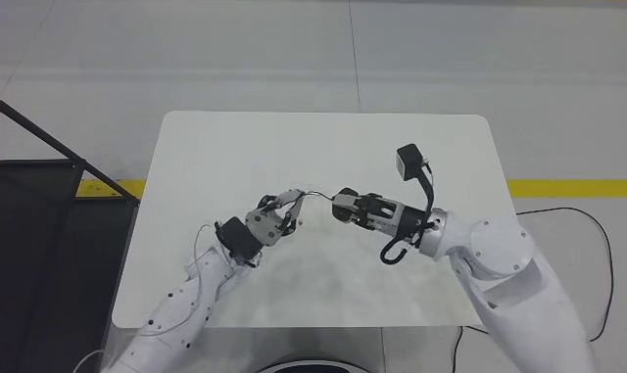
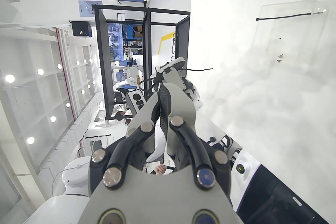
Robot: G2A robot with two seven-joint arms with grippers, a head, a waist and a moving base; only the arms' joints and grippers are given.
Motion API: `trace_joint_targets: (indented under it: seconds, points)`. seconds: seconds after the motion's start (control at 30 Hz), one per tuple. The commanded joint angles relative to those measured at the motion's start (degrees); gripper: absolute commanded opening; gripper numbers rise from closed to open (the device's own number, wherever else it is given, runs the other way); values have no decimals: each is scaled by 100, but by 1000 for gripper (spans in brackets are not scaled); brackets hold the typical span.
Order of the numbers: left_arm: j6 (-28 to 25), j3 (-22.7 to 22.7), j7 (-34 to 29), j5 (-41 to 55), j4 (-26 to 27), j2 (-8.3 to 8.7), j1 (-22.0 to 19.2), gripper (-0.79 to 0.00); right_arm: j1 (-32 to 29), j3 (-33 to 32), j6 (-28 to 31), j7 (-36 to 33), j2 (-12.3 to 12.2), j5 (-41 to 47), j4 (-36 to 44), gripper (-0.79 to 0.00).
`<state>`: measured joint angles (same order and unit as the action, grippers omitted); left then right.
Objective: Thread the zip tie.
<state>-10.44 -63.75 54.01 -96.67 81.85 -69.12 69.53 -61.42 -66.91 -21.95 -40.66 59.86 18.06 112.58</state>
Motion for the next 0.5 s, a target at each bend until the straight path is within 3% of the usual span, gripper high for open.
trace_joint_targets:
  seconds: [0.0,0.17,0.47]
  points:
    - [221,22,89,-114,-48,-11,-18,-785,-14,-4,-8,-9,-4,-54,16,-785]
    - [640,72,271,-336,-153,-39,-57,-785,-31,30,-127,-55,-24,-355,82,-785]
    - [901,112,430,-440,-236,-74,-99,-785,25,210,-394,-39,-31,-882,157,-785]
